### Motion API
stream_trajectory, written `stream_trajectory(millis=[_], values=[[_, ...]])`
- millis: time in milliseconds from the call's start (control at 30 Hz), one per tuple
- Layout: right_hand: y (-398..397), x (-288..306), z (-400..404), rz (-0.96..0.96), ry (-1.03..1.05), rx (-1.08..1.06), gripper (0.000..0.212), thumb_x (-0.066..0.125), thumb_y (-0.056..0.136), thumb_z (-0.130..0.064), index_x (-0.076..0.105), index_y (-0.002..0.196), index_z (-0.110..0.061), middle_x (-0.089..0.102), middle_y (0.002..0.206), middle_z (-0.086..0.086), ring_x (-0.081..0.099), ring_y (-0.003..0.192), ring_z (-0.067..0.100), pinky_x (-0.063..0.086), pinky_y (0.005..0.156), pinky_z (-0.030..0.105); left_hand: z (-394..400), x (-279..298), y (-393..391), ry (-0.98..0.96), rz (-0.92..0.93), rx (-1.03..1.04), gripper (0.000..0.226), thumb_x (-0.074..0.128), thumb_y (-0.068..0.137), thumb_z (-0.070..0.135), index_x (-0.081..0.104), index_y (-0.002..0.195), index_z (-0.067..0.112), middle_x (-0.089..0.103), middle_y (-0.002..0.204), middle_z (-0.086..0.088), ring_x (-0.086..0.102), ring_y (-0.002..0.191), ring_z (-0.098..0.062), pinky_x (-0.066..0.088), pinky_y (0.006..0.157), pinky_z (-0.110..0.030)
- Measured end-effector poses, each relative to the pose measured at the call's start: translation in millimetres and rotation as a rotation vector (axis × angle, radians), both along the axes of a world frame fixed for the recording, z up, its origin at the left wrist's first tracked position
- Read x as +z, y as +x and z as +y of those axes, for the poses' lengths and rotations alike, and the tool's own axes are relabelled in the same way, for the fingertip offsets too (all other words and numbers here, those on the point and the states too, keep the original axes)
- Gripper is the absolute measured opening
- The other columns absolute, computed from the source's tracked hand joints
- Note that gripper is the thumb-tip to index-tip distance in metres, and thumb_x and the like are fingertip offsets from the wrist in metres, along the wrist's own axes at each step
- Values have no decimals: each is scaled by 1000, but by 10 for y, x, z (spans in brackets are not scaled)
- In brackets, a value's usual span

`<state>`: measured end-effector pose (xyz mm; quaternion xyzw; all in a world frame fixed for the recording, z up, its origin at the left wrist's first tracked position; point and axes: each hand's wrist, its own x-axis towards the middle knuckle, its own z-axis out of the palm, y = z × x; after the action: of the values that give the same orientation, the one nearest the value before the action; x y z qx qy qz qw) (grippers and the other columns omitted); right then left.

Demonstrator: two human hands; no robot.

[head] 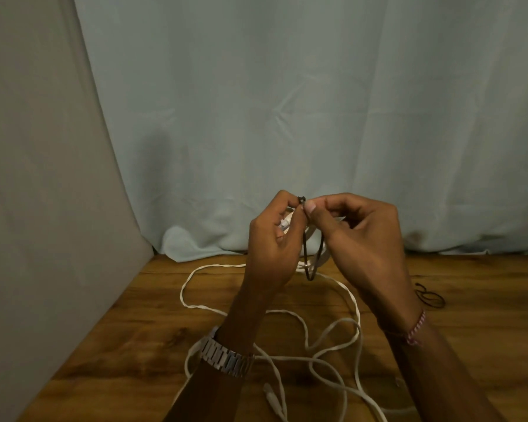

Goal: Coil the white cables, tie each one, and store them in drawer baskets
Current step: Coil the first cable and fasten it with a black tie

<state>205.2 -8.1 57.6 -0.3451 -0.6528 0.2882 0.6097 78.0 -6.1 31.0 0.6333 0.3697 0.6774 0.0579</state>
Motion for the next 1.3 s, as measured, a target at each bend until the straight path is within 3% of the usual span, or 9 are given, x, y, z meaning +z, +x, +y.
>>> stream_trajectory(millis=[100, 333, 467, 633, 767, 867, 1033, 1200, 1300], values=[[-8, 2, 10, 8, -30, 11, 7, 75, 89, -30, 79, 90, -25, 77, 82, -10, 72, 77, 4, 63, 74, 34, 10, -7, 0, 13, -4, -5, 17, 51, 104, 19, 58, 92, 9, 60, 72, -5, 60, 59, -25, 51, 48, -41], [1, 21, -1, 27, -68, 38, 11, 74, 90, -32, 79, 91, -23, 77, 85, -7, 73, 84, 8, 62, 81, 41, 41, -7, -18, -18, -52, -16, 19, 51, 103, 20, 59, 92, 6, 51, 62, 13, 49, 50, -5, 36, 50, -15], [7, 32, -7, 26, -83, 54, 12, 74, 89, -33, 79, 89, -23, 77, 83, -7, 74, 77, 16, 63, 73, 42, 39, -1, -15, -23, -47, -21, 18, 51, 103, 20, 58, 91, 9, 52, 62, 13, 49, 51, -5, 36, 50, -18], [33, 47, -17, 27, -105, 94, 9, 73, 90, -31, 79, 90, -23, 77, 82, -8, 72, 78, 3, 55, 68, 26, 34, -3, -18, -18, -49, -13, 18, 52, 103, 20, 58, 90, 8, 54, 66, 7, 49, 53, -7, 39, 49, -24], [28, 48, -23, 25, -106, 90, 9, 73, 89, -31, 79, 89, -24, 77, 82, -9, 72, 78, 2, 54, 69, 27, 13, 4, -7, -13, -25, -10, 17, 51, 103, 19, 57, 90, 9, 53, 65, 8, 49, 51, -7, 38, 48, -20], [21, 51, -29, 42, -105, 67, 9, 74, 88, -31, 79, 88, -23, 77, 81, -8, 73, 80, 6, 60, 72, 33, 6, 5, -3, 2, 5, 15, 16, 53, 103, 17, 58, 90, 8, 57, 68, 5, 54, 57, -9, 45, 48, -28], [17, 59, -51, 97, -114, 63, 15, 78, 87, -27, 71, 100, -23, 77, 79, -1, 75, 73, 23, 64, 69, 40, -35, 19, 30, -13, 45, -27, 14, 53, 103, 13, 58, 90, 9, 57, 70, 14, 56, 62, -5, 44, 56, -16], [67, 104, -23, 124, -174, 84, 32, 81, 83, -30, 64, 110, -24, 78, 79, -3, 74, 71, 3, 49, 52, 6, -43, 19, -24, -55, 124, -46, 17, 53, 103, 17, 62, 95, 4, 65, 78, -1, 64, 72, -16, 53, 61, -34], [107, 137, -2, 58, -197, 119, 26, 80, 83, -30, 70, 107, -24, 78, 78, -6, 73, 71, -3, 46, 54, 3, -72, 32, -70, -112, 151, -83, 14, 54, 102, 9, 60, 92, 3, 59, 69, 8, 56, 59, -7, 42, 56, -20]])
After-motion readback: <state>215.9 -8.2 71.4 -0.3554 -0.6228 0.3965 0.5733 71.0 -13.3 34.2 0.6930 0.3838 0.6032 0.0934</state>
